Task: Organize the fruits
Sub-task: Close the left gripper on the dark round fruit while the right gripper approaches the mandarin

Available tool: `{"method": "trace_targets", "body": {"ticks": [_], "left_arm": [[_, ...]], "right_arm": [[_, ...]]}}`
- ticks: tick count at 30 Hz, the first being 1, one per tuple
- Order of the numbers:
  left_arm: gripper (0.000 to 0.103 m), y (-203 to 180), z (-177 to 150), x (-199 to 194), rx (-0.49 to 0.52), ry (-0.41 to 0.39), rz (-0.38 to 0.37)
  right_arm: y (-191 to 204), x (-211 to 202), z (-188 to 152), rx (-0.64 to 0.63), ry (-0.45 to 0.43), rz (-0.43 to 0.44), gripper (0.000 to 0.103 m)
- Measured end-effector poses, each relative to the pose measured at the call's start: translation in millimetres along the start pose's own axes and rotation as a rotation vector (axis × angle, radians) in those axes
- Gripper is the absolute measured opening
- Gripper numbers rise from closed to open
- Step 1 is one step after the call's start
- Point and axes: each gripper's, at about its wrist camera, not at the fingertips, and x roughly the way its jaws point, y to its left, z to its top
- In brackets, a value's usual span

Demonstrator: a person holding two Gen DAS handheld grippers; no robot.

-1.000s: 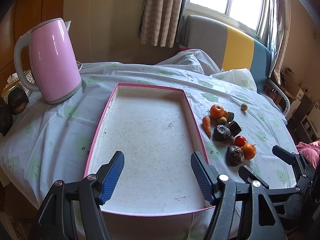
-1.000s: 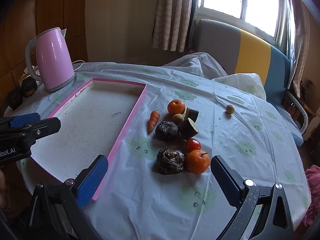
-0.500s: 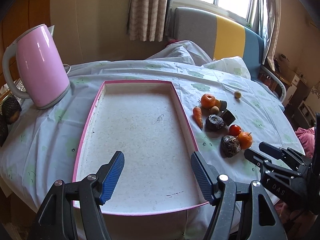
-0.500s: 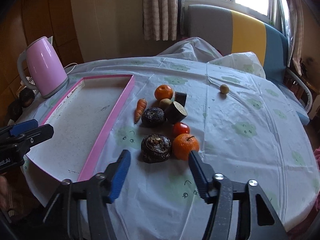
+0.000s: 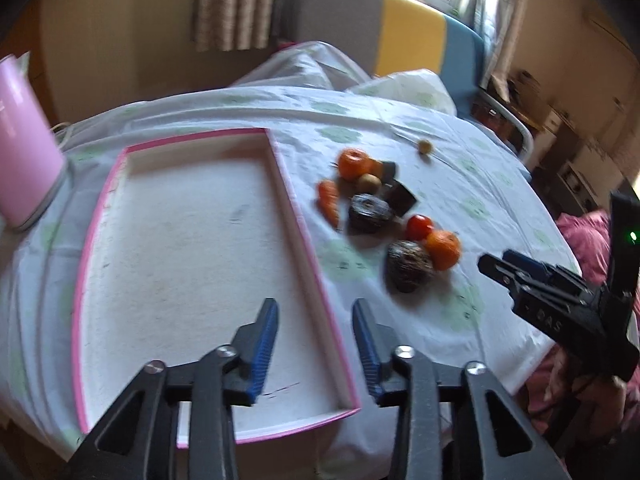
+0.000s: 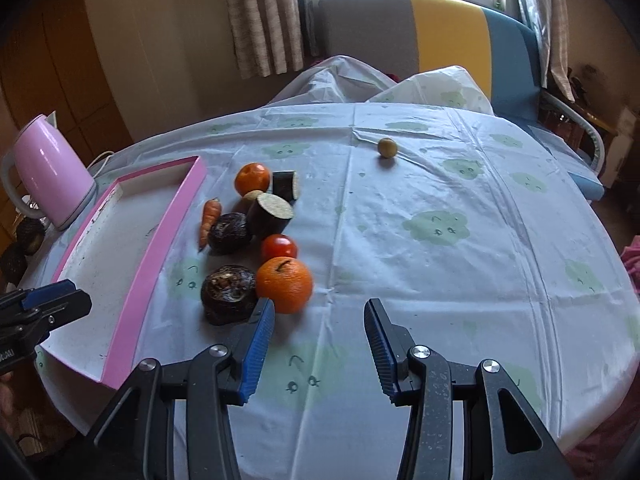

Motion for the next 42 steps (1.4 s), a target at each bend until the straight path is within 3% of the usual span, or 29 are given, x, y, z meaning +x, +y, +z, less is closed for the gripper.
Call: {"method": "trace_targets", "body": {"ticks": [6,16,24,31,36,38,40,42], "left_arm": [[0.032,-32,7,25,0.064,0.071,-0.083],[0.037,-65,15,69,0.138,0.17,-0.092],[0.041,-62,20,90,0.126,0.169,-0.097],[0.034,-55,17,84,0.112,0.136,-0.126],[0.018,-55,15,71,0.146,0.102,-0.102],[0.017,-53,15,73,0.147,0.106,-0.096],[0.021,-51,16,75,0.14,0.119,-0.105],[0.034,-49,17,78,0.112,0.141,-0.126]], "right_arm": [[-24,-1,0,0.065,-0.002,-0.043,0.048],[-40,2,-4,0.106,0.011,-0.032,0.048],[-41,6,-1,0.122,0.015,0.009,0.048],[-25,13,6,0.119,0.023,0.103,0.048],[-7,25,9,0.077,0.039,0.126,0.048],[-4,31,10,0.067,0.051,0.134,0.048],[-1,35,11,0.058,0.054,0.139,0.048],[0,37,13,0.06,0.06,0.149,0.048]]}}
